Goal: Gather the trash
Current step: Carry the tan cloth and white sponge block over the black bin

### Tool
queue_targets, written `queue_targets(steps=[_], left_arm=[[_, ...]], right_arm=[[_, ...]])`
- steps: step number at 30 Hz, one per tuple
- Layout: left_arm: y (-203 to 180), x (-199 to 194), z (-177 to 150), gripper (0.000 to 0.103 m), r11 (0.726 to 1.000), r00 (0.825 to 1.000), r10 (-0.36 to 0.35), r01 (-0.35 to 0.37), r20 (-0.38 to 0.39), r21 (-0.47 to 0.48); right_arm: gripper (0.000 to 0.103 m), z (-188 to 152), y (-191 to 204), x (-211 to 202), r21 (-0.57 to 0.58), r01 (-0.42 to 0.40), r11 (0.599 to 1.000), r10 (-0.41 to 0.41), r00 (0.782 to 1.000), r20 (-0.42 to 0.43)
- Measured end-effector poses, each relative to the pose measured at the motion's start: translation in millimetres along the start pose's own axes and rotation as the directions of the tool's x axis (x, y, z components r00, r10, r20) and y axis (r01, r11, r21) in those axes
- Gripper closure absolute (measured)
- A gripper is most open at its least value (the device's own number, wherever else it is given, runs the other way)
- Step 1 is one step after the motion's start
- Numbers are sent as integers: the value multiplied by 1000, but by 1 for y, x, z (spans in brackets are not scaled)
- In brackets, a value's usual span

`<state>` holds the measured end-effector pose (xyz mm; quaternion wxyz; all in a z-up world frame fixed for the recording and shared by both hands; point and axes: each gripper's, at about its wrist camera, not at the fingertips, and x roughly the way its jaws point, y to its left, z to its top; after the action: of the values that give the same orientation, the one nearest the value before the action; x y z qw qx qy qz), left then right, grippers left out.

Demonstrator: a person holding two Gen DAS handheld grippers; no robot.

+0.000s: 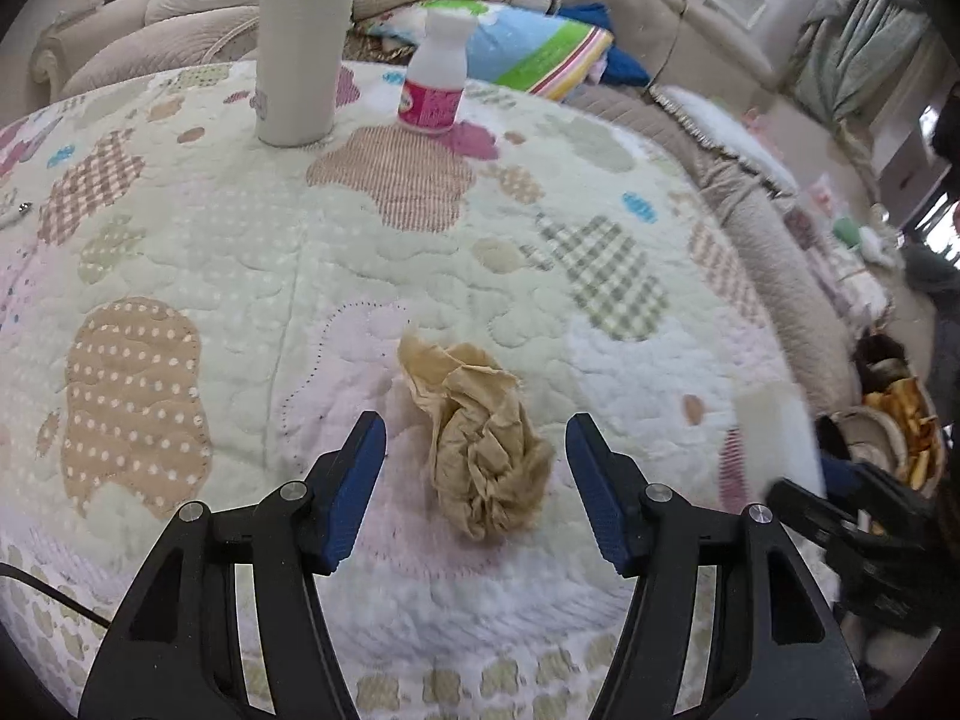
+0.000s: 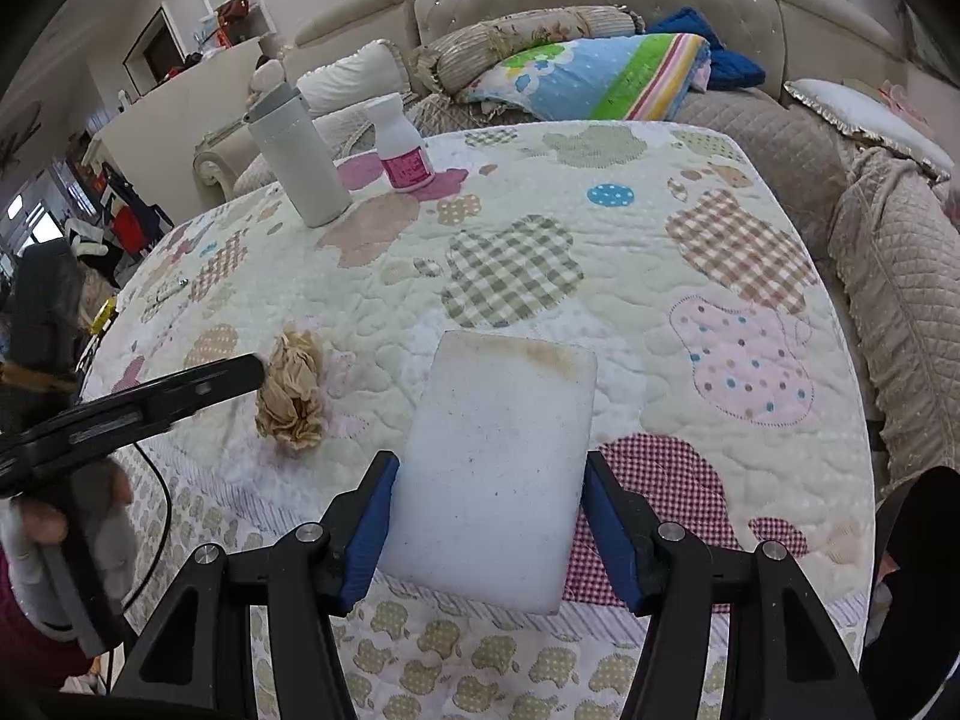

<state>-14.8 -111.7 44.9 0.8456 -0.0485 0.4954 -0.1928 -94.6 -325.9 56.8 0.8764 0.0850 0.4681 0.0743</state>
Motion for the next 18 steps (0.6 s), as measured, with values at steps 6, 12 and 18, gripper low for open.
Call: queue_targets(steps=[6,12,18], left_arm=[[-14,18,-4,81,996,997,68,-67,-27,62],[-34,0,-7,84,993,999,34,-34,8,109],[-72,-21,-5,84,987,999,-33,28,29,156]], right_arm=[[44,-3,-9,-6,12,8,1000,-8,1000,6],[44,-8,-20,-12,36,8,999,-8,1000,15],[44,-13,-35,-30,55,23,998,-25,999,47]])
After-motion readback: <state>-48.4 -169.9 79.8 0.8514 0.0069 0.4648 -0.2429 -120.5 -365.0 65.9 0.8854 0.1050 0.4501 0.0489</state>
